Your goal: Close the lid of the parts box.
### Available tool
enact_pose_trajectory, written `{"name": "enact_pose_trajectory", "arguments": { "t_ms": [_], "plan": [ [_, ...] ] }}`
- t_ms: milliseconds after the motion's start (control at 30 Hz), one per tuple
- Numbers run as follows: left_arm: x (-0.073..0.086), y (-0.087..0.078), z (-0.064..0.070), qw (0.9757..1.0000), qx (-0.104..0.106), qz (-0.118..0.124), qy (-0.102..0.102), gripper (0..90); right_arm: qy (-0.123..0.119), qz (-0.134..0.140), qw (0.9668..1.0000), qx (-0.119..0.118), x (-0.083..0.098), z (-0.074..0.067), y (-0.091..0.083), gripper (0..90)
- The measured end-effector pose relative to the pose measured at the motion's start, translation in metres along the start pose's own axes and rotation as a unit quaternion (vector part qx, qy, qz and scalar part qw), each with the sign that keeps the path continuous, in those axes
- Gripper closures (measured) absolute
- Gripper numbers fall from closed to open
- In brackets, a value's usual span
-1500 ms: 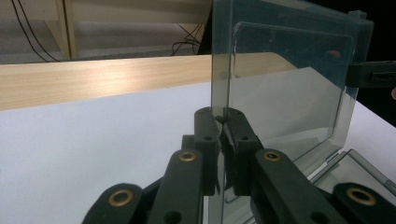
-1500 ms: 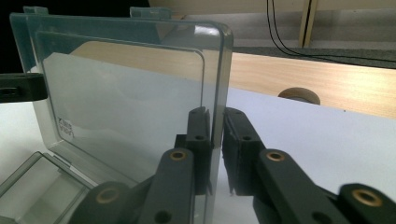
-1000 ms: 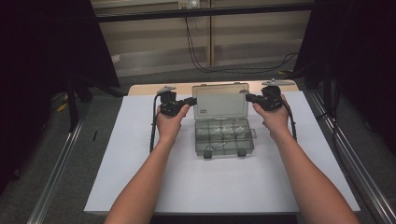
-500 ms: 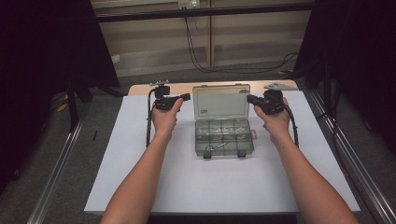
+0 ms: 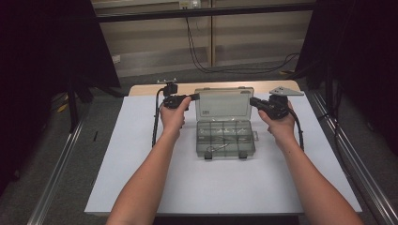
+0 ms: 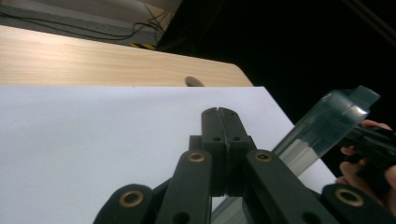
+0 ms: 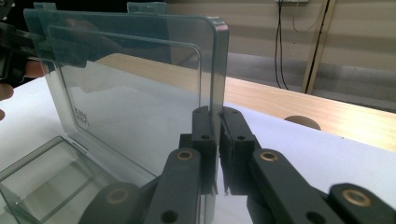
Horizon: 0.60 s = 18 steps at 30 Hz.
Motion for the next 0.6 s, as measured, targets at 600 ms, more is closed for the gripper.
{"name": "enact_pose_trajectory", "arguments": {
  "t_ms": [600],
  "plan": [
    [0.004,-0.014,0.026,0.9981,0.028,-0.001,0.055,90.0,0.022,0.001,0.9989,-0.042,0.003,0.006,-0.041,75.2]
  ]
}}
Point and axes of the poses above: each handheld gripper's, and its own axes: y roughly forward along the jaws, x roughly out of its underside, z roughly to its right, the point moved 1 cm from there along y, roughly forward along the jaws, and after that the axes turned 5 degrees about y, right-handed, at the moved point
